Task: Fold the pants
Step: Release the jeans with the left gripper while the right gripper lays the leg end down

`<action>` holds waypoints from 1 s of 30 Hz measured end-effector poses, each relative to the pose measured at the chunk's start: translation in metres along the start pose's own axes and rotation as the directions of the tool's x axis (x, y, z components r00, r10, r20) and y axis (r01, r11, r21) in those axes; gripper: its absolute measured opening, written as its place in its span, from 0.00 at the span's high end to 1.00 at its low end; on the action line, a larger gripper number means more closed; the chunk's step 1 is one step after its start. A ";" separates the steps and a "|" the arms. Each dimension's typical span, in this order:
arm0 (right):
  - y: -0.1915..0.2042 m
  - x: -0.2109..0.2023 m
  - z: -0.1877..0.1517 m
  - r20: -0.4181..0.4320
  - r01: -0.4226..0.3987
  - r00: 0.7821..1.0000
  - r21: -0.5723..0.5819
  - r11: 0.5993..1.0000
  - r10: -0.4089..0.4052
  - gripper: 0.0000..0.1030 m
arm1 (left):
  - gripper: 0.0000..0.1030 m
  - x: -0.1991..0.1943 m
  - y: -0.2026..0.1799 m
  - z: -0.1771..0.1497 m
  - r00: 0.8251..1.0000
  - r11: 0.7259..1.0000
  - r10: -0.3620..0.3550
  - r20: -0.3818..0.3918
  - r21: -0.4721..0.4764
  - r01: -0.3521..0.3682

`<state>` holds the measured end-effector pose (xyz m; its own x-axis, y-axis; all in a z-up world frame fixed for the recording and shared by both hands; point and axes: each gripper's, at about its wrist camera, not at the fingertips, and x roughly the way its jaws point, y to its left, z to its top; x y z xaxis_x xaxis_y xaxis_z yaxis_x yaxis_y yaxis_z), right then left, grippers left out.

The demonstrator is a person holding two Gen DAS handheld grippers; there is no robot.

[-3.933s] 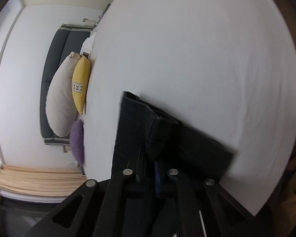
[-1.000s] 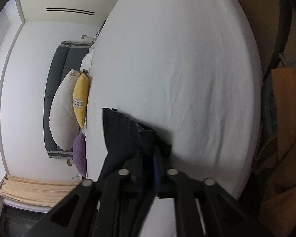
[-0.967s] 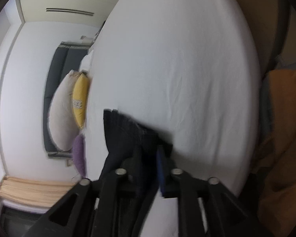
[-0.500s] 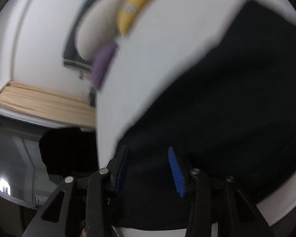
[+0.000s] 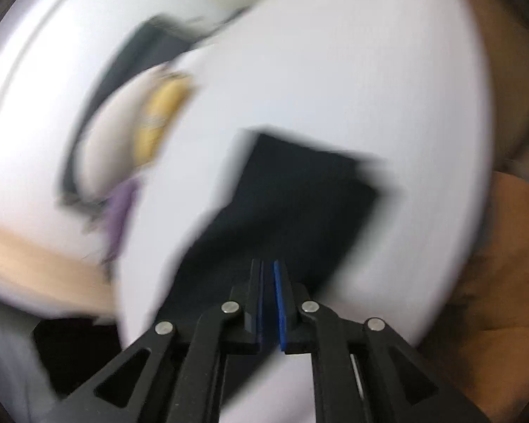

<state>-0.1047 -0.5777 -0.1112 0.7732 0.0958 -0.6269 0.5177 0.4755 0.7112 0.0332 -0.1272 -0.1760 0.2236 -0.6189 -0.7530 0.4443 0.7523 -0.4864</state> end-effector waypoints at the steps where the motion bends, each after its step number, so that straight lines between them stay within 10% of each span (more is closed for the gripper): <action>1: 0.030 0.007 -0.002 -0.015 -0.054 0.998 -0.079 0.995 0.053 0.83 | 0.90 -0.006 0.005 -0.006 1.000 1.000 0.003 0.002 0.000 -0.003; 4: 0.097 0.053 -0.018 -0.159 -0.238 0.965 -0.183 0.954 0.211 0.46 | 0.90 -0.010 0.008 -0.011 1.000 1.000 0.012 0.008 0.000 -0.012; 10: 0.132 0.176 -0.061 -0.433 -0.316 0.872 -0.139 0.939 0.229 0.46 | 0.90 -0.014 0.013 -0.016 1.000 1.000 0.002 0.007 -0.014 -0.002; 12: 0.098 0.201 -0.056 -0.437 -0.240 0.880 -0.070 0.968 0.187 0.57 | 0.90 -0.013 0.014 -0.017 1.000 1.000 -0.003 0.005 -0.015 0.003; 13: 0.082 0.204 -0.049 -0.426 -0.237 0.882 -0.027 0.971 0.203 0.84 | 0.90 -0.012 0.014 -0.016 1.000 1.000 -0.006 0.004 -0.017 0.006; 15: 0.042 0.196 -0.023 -0.364 -0.216 0.902 0.081 0.973 0.231 1.00 | 0.90 -0.012 0.016 -0.016 1.000 1.000 -0.010 0.004 -0.022 0.010; 20: -0.037 0.132 0.048 -0.092 -0.115 0.987 0.172 0.978 0.133 1.00 | 0.90 -0.016 0.018 -0.015 1.000 1.000 0.016 -0.001 -0.020 -0.016; 27: -0.096 0.044 0.099 0.120 0.039 0.990 0.259 0.965 -0.072 0.93 | 0.90 -0.030 -0.007 -0.003 0.994 0.994 0.104 -0.017 0.029 -0.104; 30: -0.066 0.016 0.075 0.125 -0.095 0.989 0.183 0.978 0.073 0.66 | 0.90 -0.043 -0.034 0.026 0.999 0.995 0.031 0.025 0.090 -0.033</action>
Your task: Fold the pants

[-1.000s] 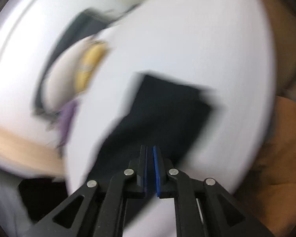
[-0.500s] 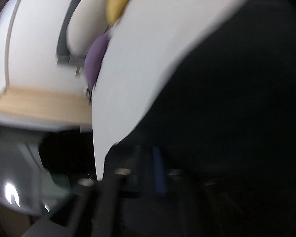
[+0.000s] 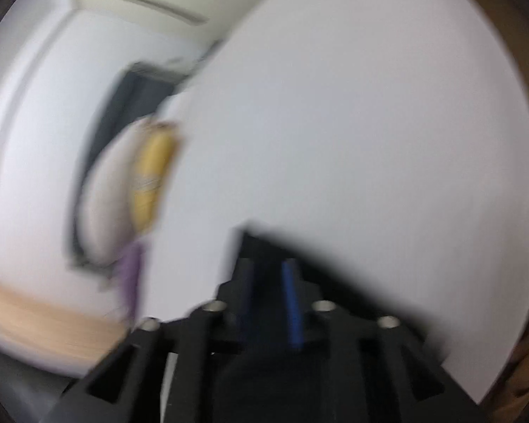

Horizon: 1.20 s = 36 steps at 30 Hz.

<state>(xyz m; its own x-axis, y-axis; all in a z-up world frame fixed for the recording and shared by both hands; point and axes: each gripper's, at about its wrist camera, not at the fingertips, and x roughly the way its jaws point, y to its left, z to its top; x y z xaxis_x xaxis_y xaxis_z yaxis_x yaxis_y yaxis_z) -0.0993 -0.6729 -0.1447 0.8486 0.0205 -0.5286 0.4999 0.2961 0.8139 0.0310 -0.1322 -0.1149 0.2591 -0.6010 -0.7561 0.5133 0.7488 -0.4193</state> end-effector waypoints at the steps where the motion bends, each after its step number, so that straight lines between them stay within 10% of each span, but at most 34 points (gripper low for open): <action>1: 0.008 -0.003 -0.012 -0.051 -0.075 0.996 -0.026 0.997 0.073 0.62 | 0.90 0.005 -0.008 0.014 1.000 1.000 -0.021 -0.002 0.022 0.021; 7: 0.024 0.042 -0.091 -0.308 -0.124 0.948 -0.118 0.985 0.082 0.62 | 0.90 0.117 -0.047 0.104 0.971 0.969 -0.169 -0.168 0.150 0.194; 11: -0.022 0.038 -0.077 -0.293 -0.075 0.953 -0.006 0.997 0.070 1.00 | 0.90 0.168 0.002 0.121 0.967 0.989 -0.110 -0.229 0.070 0.129; 14: -0.044 0.013 -0.059 -0.238 -0.066 0.969 -0.010 0.998 0.062 1.00 | 0.90 0.166 0.043 0.122 0.963 0.979 -0.205 -0.174 -0.028 0.203; 20: -0.047 -0.020 -0.045 -0.184 -0.005 0.983 -0.028 1.000 0.000 0.87 | 0.91 0.139 0.071 0.150 0.995 0.994 0.086 -0.041 -0.065 -0.088; 23: -0.026 -0.025 -0.069 -0.222 -0.094 0.972 -0.055 0.994 0.079 0.65 | 0.91 0.124 0.046 0.154 1.000 1.000 -0.006 0.001 -0.023 0.006; 27: 0.027 0.002 -0.114 -0.361 -0.208 0.921 -0.146 0.967 0.143 0.59 | 0.91 0.135 -0.001 0.132 0.992 0.992 -0.099 -0.076 0.069 0.105; 31: 0.004 0.011 -0.118 -0.415 -0.155 0.906 -0.142 0.978 0.084 0.68 | 0.91 0.161 -0.001 0.100 0.987 0.993 -0.061 -0.146 0.093 0.075; 36: -0.049 -0.025 -0.082 -0.281 -0.092 0.957 -0.074 0.993 0.067 0.92 | 0.91 0.144 0.044 0.100 0.989 0.992 -0.118 -0.091 -0.049 0.114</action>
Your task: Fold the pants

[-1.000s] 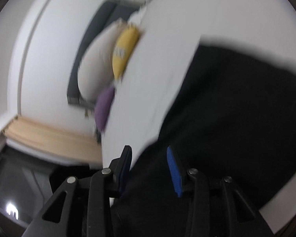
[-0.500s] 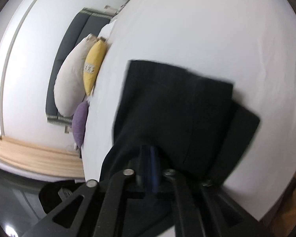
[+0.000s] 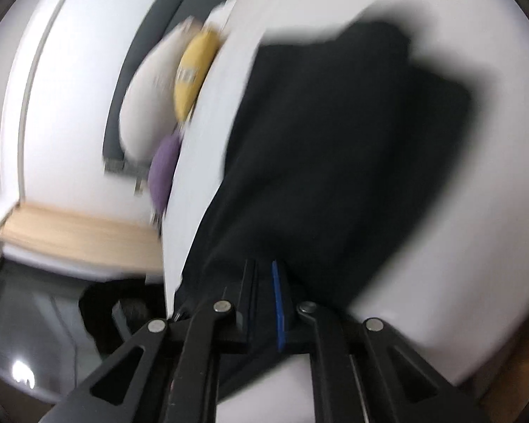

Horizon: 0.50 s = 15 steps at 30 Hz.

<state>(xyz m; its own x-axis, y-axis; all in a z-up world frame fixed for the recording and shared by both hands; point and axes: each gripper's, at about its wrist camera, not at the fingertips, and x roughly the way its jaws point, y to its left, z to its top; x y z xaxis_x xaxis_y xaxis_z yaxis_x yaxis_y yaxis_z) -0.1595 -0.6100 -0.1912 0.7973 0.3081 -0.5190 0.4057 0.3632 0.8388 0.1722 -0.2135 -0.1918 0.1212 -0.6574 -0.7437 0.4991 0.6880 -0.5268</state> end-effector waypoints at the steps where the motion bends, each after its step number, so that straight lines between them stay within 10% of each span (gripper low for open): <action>1: -0.009 -0.019 0.005 0.060 0.018 0.998 0.023 1.000 -0.019 0.91 | 0.91 -0.006 0.002 -0.001 0.999 0.999 0.031 0.005 0.018 -0.031; 5: -0.008 -0.062 0.016 0.207 0.086 0.973 0.078 0.993 -0.101 0.53 | 0.91 -0.043 0.002 -0.017 0.990 0.990 0.137 0.041 0.017 -0.138; 7: 0.009 -0.076 0.010 0.240 0.014 0.970 0.028 1.000 -0.020 0.51 | 0.91 -0.057 -0.012 -0.017 0.994 0.997 0.080 0.072 0.019 -0.081; 15: 0.079 0.005 -0.017 -0.053 -0.092 0.995 -0.164 0.982 0.084 0.51 | 0.91 -0.001 -0.067 -0.065 0.994 0.999 -0.027 -0.107 0.037 0.031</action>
<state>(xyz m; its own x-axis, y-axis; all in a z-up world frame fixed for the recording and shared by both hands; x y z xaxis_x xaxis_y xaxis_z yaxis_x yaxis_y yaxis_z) -0.1311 -0.5647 -0.1306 0.8037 0.3837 -0.4548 0.2521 0.4727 0.8444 0.0831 -0.2387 -0.1829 0.0150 -0.6387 -0.7693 0.5344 0.6554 -0.5337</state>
